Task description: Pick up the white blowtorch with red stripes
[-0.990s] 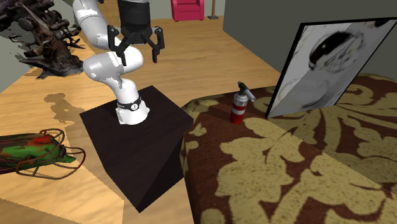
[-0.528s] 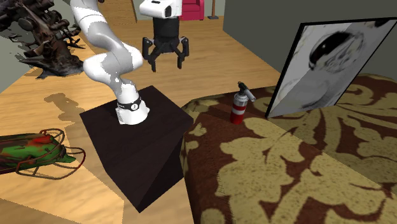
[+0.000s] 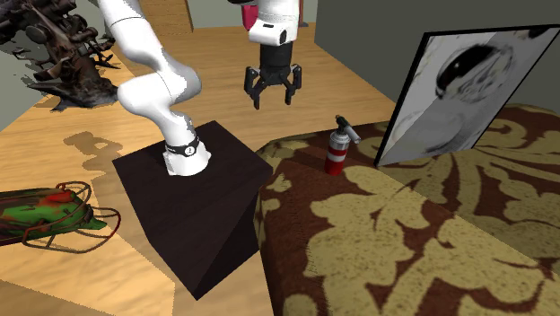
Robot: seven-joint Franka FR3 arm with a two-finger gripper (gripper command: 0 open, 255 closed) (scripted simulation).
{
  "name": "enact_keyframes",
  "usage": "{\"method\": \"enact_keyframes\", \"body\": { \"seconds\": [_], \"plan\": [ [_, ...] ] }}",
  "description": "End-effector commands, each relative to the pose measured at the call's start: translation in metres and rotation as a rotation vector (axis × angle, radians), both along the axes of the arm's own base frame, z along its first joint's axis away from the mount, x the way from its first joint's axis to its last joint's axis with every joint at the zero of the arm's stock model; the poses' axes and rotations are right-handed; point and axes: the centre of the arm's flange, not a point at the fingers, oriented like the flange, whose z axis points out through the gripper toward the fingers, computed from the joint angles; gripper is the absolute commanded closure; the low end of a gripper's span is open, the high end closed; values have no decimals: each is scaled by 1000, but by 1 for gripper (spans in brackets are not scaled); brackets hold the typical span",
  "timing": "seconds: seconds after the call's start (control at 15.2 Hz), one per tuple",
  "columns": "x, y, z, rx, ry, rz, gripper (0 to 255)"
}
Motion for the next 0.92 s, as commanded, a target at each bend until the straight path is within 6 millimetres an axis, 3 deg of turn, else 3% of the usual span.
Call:
{"method": "enact_keyframes", "body": {
  "seconds": [0.0,0.86],
  "plan": [
    [7,24,-11,7,-6,-17,0],
    [68,164,-72,40,-41,-117,0]
  ]
}}
